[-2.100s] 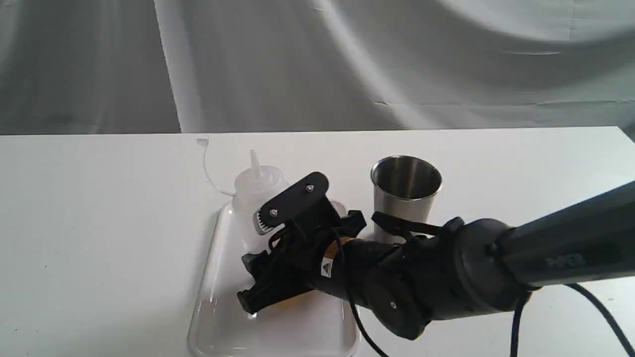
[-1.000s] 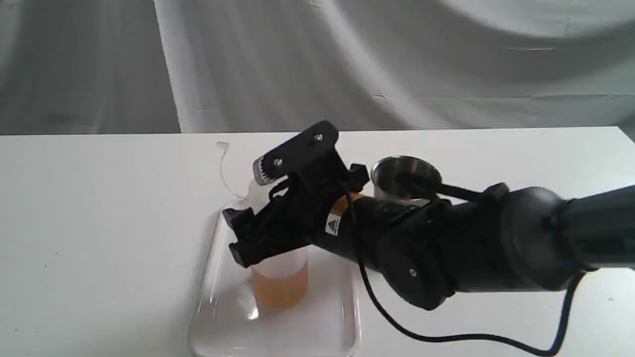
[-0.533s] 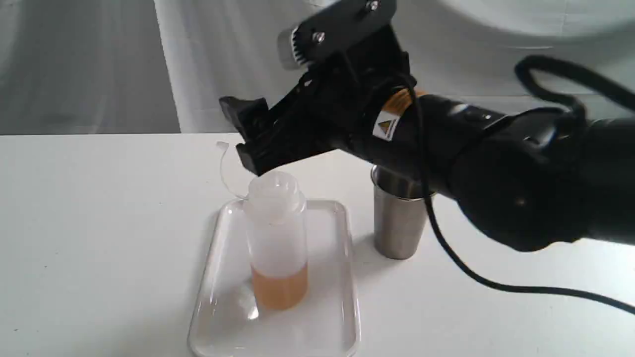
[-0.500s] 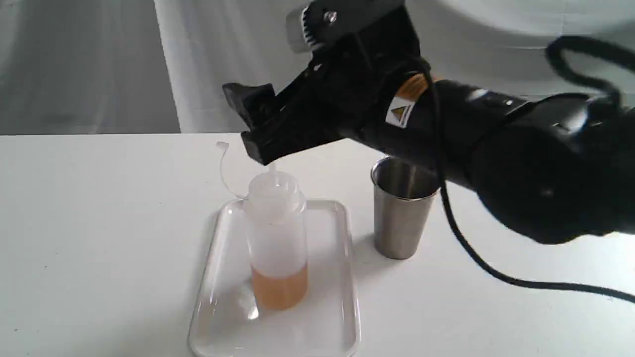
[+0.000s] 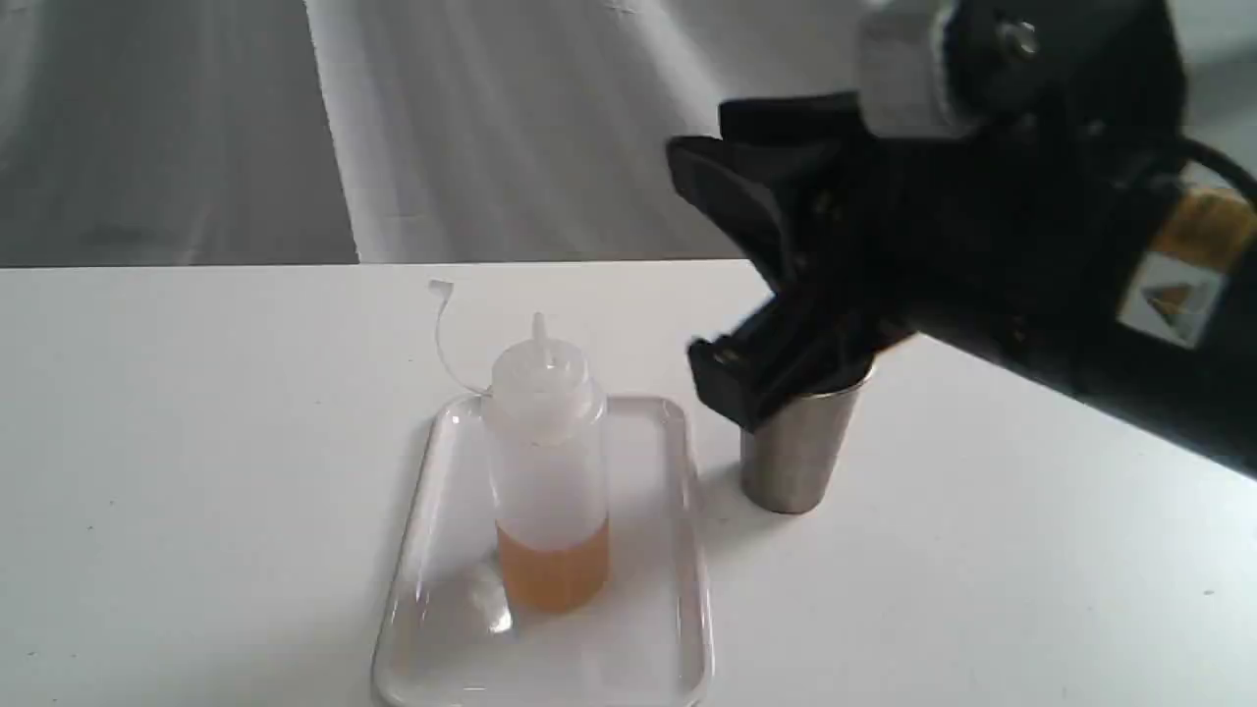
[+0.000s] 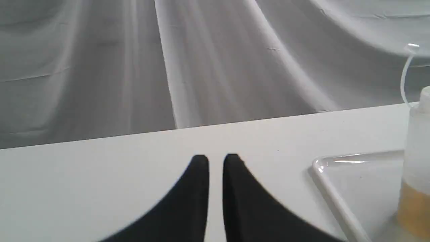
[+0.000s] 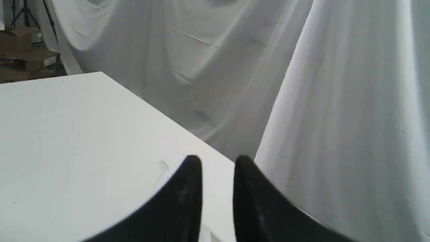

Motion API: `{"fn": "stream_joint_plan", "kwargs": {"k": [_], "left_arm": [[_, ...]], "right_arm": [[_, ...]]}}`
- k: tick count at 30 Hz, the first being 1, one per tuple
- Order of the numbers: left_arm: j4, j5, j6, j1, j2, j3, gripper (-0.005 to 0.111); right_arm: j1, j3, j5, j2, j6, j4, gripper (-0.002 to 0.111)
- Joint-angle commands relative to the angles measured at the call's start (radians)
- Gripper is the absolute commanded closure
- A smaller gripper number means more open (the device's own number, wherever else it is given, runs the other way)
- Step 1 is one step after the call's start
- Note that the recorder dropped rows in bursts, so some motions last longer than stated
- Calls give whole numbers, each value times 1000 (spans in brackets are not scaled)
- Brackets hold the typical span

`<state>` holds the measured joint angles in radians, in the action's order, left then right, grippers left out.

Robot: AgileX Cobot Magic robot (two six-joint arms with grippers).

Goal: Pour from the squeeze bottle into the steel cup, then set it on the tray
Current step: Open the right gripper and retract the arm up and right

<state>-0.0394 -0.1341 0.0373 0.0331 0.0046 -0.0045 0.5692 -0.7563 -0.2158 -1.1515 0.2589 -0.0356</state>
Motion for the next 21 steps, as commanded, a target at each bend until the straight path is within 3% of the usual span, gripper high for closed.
{"fn": "stream_joint_plan", "kwargs": {"k": [1, 3, 11, 15, 21], "left_arm": [[-1, 2, -4, 5, -5, 4, 98], [-1, 2, -4, 5, -5, 4, 98], [-1, 2, -4, 5, -5, 4, 98], [-1, 2, -4, 5, -5, 4, 98], [-1, 2, -4, 5, -5, 4, 98]], "right_arm": [[-1, 79, -7, 97, 7, -1, 102], [-1, 122, -7, 158, 7, -3, 108], [-1, 180, 140, 365, 1, -13, 108], [-1, 180, 262, 403, -21, -23, 108], [-1, 180, 281, 403, -23, -39, 108]]}}
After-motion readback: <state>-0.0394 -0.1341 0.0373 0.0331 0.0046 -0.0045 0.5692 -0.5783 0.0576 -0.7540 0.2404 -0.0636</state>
